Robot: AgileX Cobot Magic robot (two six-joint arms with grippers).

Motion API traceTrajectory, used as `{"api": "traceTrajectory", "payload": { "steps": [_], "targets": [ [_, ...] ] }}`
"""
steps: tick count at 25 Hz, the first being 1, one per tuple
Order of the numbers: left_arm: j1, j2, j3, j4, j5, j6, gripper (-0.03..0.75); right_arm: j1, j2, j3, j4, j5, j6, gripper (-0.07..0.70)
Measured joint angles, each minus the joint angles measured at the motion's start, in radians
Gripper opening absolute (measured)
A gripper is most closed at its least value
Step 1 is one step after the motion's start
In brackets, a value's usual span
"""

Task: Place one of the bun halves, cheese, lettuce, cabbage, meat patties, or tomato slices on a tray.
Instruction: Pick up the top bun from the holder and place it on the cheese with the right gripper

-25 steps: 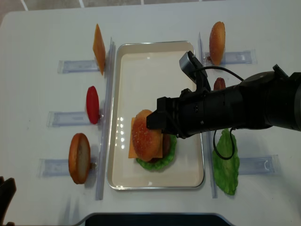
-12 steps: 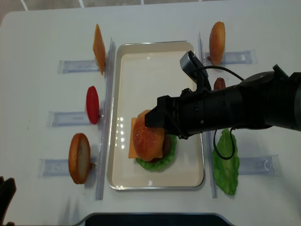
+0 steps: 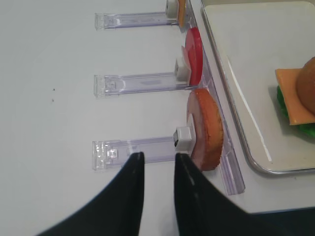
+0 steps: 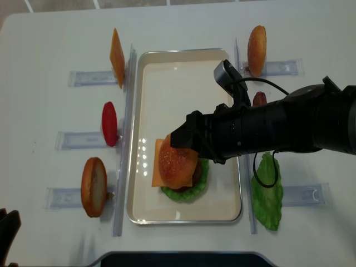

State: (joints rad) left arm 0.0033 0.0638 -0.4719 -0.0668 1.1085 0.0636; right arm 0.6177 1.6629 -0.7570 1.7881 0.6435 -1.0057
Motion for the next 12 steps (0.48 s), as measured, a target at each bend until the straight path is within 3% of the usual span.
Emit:
{"api": "traceTrajectory", "payload": {
  "steps": [12],
  "targets": [
    [0.000,0.000,0.000,0.000,0.000,0.000,0.159,0.000,0.000,0.000,-0.067,-0.049,0.033,0.496]
  ]
}}
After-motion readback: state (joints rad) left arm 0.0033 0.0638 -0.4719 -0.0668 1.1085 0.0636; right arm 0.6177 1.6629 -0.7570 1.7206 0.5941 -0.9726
